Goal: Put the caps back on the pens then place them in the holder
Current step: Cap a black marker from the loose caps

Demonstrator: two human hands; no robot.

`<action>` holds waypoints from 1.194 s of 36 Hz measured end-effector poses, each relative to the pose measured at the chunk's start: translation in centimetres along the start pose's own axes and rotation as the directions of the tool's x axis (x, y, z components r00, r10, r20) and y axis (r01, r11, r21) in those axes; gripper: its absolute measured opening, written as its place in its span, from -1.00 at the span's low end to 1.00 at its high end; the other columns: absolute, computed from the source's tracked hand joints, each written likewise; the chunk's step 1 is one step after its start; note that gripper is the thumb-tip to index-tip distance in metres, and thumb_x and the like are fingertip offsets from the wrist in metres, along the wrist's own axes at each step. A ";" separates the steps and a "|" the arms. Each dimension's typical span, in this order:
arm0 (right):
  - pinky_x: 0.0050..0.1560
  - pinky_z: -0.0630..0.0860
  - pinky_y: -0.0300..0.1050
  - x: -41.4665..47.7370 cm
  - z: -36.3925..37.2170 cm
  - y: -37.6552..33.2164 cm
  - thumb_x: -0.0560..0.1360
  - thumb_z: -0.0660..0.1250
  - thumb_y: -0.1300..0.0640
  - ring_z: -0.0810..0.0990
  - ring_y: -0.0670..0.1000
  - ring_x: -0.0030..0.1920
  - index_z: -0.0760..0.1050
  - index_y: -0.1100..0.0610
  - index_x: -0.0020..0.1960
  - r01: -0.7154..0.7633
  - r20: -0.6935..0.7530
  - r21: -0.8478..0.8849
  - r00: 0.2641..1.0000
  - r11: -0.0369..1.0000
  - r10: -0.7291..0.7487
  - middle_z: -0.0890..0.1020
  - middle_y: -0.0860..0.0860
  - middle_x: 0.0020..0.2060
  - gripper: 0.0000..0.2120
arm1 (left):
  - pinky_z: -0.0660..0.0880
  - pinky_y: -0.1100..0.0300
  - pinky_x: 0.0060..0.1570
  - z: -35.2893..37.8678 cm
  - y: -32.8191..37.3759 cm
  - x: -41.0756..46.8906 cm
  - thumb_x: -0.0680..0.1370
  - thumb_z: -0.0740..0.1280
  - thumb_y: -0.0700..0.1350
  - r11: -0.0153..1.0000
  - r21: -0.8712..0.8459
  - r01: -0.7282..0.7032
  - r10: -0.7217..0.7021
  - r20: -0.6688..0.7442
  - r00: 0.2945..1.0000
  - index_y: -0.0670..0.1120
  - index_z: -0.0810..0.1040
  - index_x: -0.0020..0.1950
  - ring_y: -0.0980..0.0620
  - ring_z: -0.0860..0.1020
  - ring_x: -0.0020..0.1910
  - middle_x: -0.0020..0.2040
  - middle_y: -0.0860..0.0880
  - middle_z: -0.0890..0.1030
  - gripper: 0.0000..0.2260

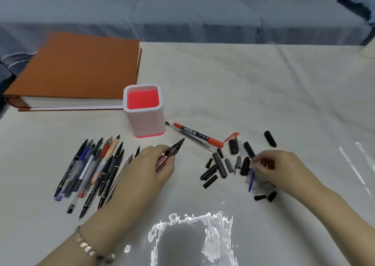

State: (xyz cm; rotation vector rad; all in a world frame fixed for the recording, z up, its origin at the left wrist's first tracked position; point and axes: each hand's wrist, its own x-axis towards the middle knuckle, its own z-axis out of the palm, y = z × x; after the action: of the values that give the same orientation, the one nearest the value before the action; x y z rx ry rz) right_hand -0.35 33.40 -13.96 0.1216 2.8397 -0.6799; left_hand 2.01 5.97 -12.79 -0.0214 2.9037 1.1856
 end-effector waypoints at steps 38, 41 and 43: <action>-0.27 0.37 -0.38 -2.4 1.4 -8.4 0.53 0.20 0.11 0.43 -0.15 -0.38 0.52 -0.12 -0.13 0.275 -0.030 0.616 0.945 0.738 -0.326 0.54 -0.24 -0.43 -0.82 | 0.44 0.39 -0.21 -1.8 -1.0 -2.2 0.35 0.44 0.06 0.966 -0.258 0.000 0.032 0.121 0.992 0.27 0.57 -0.12 0.16 0.53 -0.19 -0.14 0.24 0.60 -0.84; -0.22 0.39 -0.36 -2.5 1.8 -8.7 0.44 0.15 -0.01 0.46 -0.16 -0.35 0.49 -0.20 -0.08 0.292 0.000 0.600 0.931 0.745 -0.365 0.56 -0.29 -0.38 -0.83 | 0.41 0.42 -0.22 -2.0 -0.9 -2.3 0.34 0.40 0.08 0.966 -0.257 -0.019 0.054 0.130 0.990 0.24 0.60 -0.15 0.20 0.52 -0.22 -0.14 0.24 0.60 -0.89; -0.21 0.38 -0.40 -2.5 1.9 -8.8 0.47 0.16 0.01 0.49 -0.19 -0.31 0.49 -0.23 -0.08 0.301 0.011 0.605 0.922 0.737 -0.386 0.57 -0.32 -0.34 -0.82 | 0.40 0.43 -0.23 -2.1 -0.9 -2.3 0.34 0.40 0.08 0.964 -0.263 -0.032 0.069 0.135 0.988 0.23 0.61 -0.14 0.22 0.51 -0.24 -0.15 0.24 0.60 -0.88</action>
State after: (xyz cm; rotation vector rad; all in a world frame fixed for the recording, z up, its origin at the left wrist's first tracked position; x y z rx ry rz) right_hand 1.34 24.65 -11.19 -0.3578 2.4242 -1.5842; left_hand 4.36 3.91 -11.91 0.1327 2.6220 1.5017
